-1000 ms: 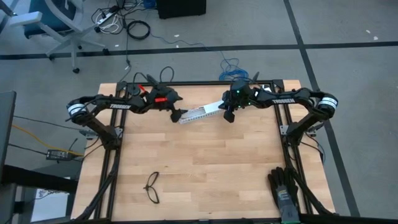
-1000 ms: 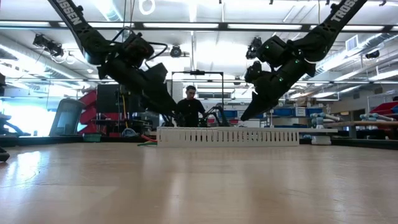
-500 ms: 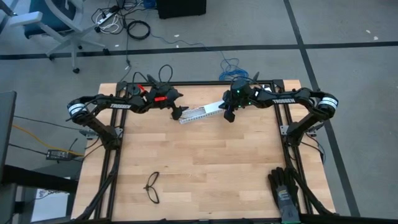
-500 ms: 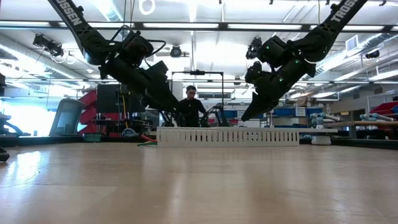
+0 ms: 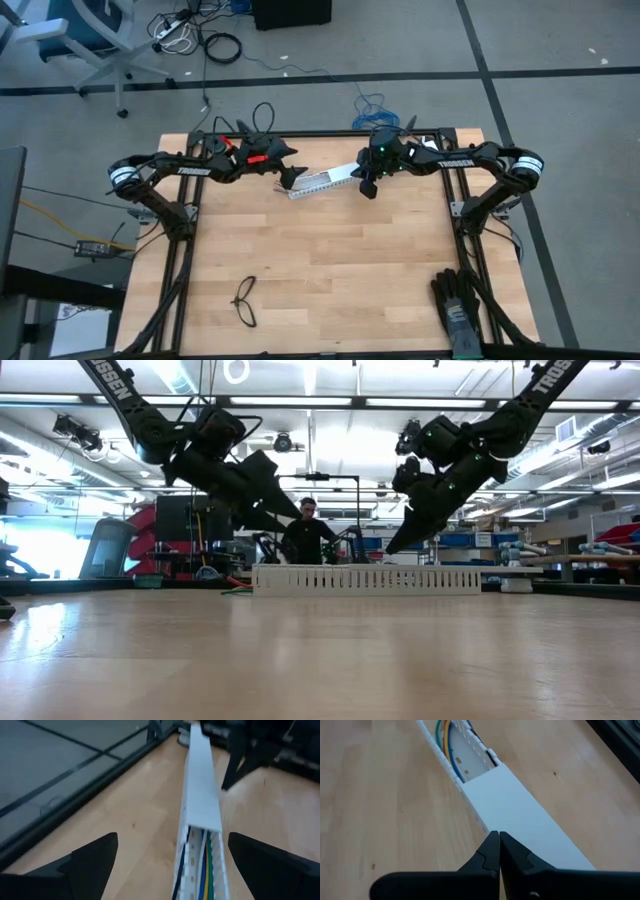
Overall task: Ziptie cables
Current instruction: Close the white cable duct lid
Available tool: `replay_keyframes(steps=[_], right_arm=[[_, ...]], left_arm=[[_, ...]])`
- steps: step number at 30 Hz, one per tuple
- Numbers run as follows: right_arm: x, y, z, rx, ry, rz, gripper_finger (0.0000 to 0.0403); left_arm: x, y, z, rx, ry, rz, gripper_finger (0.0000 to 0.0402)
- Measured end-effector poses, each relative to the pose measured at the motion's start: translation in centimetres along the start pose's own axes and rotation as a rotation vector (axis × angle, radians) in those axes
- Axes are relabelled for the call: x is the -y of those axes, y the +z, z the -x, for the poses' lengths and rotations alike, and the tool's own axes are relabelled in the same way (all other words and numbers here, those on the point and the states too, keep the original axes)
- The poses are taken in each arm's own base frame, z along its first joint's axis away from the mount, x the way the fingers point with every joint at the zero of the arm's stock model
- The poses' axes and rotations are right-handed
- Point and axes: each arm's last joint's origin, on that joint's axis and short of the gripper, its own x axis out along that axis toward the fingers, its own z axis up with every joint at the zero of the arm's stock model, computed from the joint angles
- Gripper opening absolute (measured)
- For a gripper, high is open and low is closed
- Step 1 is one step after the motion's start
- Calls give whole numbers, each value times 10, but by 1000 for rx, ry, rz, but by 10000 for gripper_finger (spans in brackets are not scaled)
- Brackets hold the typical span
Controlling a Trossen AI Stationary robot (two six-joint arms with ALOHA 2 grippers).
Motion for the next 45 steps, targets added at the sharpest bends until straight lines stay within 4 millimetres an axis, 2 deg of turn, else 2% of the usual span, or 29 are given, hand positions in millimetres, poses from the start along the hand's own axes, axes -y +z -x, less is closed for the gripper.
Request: replay_keyframes(steps=[10,19,27,32,37,45], right_arm=[[-6,1,-2,-1,18,15,0],[-6,2,-2,11,16,21,0],[-6,5,-1,43,11,29,0],[-6,8,-1,67,8,36,0],[-5,9,-1,83,6,40,0],[-5,9,-1,79,5,39,0]], left_arm=[[9,8,0,80,-67,59,392],[12,5,-1,47,-110,47,392],[18,-3,-4,-14,-132,-35,392],[18,-12,-19,-57,-105,-60,392],[19,-15,-43,-90,-81,-124,392],[38,-18,-75,-159,-110,-274,391]])
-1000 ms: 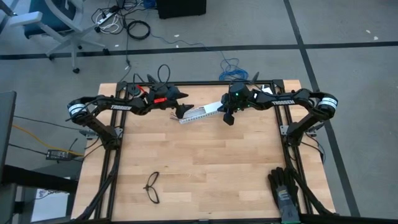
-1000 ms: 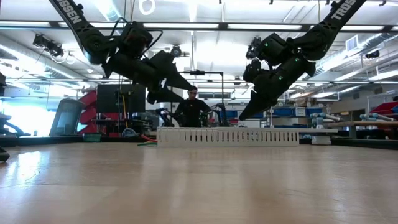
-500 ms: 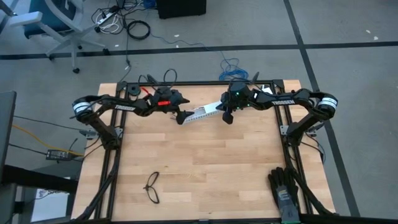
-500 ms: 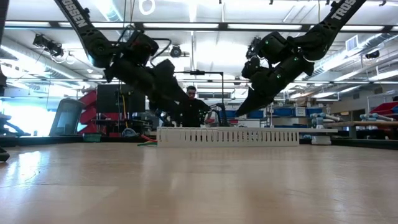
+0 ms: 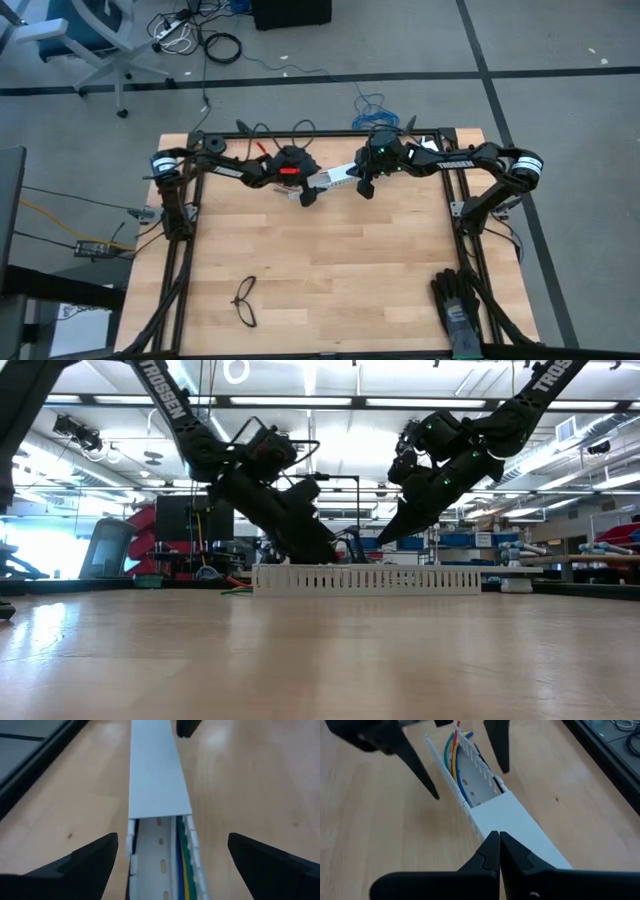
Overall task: Ziptie cables
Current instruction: Close the white cable duct lid
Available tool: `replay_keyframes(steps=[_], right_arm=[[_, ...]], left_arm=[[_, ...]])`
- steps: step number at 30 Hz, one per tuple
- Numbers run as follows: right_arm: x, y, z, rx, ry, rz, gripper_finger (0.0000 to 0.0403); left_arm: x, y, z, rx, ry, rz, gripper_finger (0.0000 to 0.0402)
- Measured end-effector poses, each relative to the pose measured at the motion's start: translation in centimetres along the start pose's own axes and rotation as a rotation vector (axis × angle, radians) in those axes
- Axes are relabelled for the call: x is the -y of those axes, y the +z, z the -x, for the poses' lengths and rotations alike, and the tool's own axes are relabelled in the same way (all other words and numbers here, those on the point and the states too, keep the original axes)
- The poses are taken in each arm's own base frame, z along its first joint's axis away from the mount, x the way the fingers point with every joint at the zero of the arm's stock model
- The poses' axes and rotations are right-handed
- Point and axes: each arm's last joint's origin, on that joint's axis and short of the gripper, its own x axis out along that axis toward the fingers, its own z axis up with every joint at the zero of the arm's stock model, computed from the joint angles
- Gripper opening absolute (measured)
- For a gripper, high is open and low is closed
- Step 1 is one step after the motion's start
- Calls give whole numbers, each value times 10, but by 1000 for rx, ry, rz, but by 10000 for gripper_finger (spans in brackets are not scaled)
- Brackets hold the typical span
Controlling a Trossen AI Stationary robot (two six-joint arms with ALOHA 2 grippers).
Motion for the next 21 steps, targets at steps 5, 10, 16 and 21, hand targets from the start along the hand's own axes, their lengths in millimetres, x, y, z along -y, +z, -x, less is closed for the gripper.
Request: replay_keyframes(steps=[5,10,16,21], right_arm=[[0,0,0,0,0,0,1],[0,0,0,0,0,0,1],[0,0,0,0,0,0,1],[0,1,0,14,-2,3,1]], left_arm=[[4,-2,-13,-55,4,-29,390],[4,-3,-17,-68,37,-26,390],[4,-5,-17,-84,34,-20,340],[4,-5,-17,-81,31,-20,255]])
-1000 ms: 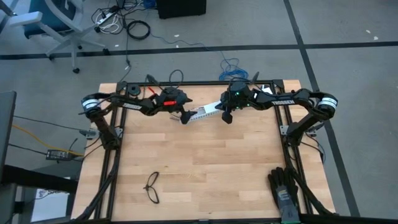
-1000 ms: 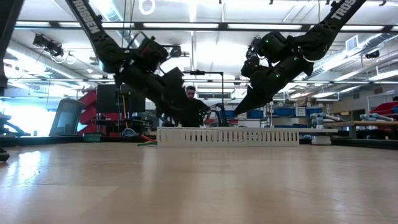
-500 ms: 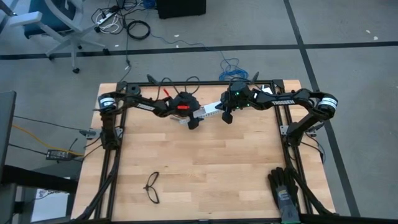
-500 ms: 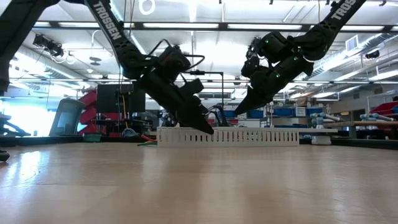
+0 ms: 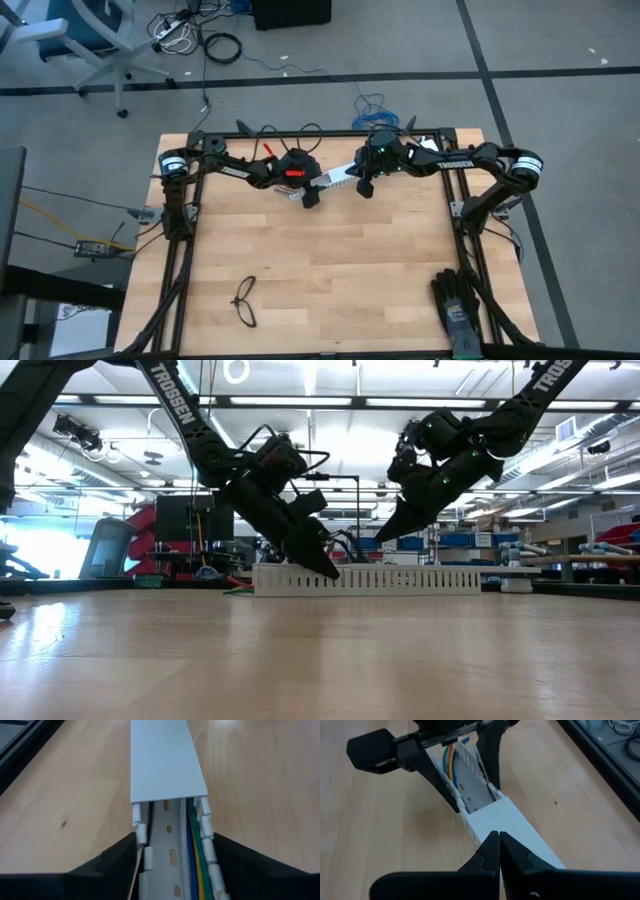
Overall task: Ziptie cables
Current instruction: Close the white cable duct lid
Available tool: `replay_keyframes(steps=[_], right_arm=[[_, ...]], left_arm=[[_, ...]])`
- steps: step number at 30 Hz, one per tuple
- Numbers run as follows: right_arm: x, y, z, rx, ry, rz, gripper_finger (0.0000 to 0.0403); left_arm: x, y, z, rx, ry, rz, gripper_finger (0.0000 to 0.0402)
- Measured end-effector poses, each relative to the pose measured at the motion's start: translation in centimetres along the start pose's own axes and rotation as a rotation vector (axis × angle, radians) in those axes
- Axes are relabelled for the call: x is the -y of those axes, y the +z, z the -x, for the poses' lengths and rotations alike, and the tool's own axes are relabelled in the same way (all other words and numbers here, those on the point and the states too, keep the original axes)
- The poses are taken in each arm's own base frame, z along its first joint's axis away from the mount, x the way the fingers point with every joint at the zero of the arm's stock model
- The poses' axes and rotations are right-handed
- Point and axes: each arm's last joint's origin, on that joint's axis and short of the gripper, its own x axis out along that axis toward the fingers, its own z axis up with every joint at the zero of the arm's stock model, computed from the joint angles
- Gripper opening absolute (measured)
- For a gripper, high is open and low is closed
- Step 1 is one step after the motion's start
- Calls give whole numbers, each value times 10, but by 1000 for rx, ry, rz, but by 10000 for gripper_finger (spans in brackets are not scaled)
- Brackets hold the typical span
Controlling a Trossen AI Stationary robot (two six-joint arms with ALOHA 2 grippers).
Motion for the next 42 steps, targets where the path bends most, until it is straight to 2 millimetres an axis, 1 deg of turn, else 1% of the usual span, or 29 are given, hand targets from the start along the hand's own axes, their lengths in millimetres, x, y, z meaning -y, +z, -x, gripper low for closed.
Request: replay_keyframes(steps=[4,7,12,16,19,21,25,27,30,33,36,37,42], right_arm=[[0,2,0,18,-3,5,1],[0,3,0,29,-4,7,1],[1,1,-1,18,-6,10,0],[9,-11,-10,-34,-15,-16,0],[16,-23,-28,-84,16,-61,0],[20,-24,-46,-89,83,-85,0],[21,-16,-83,-82,198,-81,0],[18,-9,-91,-62,220,-58,0],[13,5,-86,-2,212,3,0],[8,22,-70,52,214,49,0],[7,37,-56,105,214,77,0],[7,40,-53,107,212,82,0],[6,38,-49,76,214,91,0]], left_arm=[[0,0,0,4,4,0,200],[0,1,0,5,4,0,177],[0,1,0,6,5,-12,170],[0,1,0,5,5,-16,169],[0,1,0,3,7,-19,169],[-1,0,0,0,9,-23,169],[-1,0,1,-5,11,-39,169],[-1,0,1,-6,14,-38,169],[-1,0,1,-8,29,-41,169],[-1,0,0,-11,37,-54,172],[-1,-1,0,-21,40,-65,186],[-1,-1,0,-22,41,-65,193],[-1,-1,0,-29,43,-66,240]])
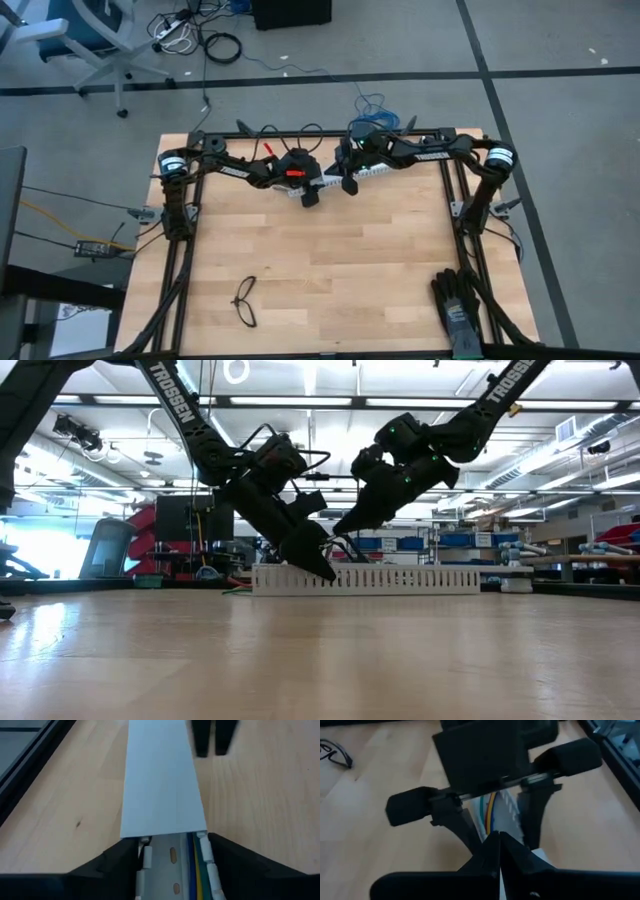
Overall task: Ziptie cables
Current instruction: Close the white cable duct lid
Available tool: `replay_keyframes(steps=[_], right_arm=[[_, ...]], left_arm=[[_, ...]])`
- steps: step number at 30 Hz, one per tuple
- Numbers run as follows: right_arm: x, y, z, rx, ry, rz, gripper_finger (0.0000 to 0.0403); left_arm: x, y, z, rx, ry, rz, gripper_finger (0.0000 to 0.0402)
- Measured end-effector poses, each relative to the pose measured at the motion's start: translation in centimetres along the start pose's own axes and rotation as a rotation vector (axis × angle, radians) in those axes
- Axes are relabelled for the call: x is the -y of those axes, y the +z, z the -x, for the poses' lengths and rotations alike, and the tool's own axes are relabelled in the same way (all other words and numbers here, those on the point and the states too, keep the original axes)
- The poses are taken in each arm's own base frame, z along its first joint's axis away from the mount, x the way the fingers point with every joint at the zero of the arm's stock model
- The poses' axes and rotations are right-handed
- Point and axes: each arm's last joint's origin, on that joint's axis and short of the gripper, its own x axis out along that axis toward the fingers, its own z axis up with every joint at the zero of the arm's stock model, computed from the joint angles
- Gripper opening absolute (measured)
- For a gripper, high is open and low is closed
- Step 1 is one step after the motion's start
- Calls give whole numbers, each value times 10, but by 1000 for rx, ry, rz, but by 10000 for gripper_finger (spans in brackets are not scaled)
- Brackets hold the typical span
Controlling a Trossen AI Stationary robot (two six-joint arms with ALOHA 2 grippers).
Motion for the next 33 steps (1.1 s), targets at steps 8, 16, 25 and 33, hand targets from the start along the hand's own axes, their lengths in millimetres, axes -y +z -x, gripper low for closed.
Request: replay_keyframes(steps=[8,16,25,33], right_arm=[[1,-1,0,-15,-22,-5,0],[1,-1,0,-14,-26,-9,0],[2,-1,1,-18,-58,-15,0],[2,0,1,-17,-59,-35,0]], left_arm=[[-1,5,11,-10,-3,13,283],[-2,11,24,-31,1,8,284],[0,2,23,-120,-9,60,285],[1,0,28,-182,-21,59,285]])
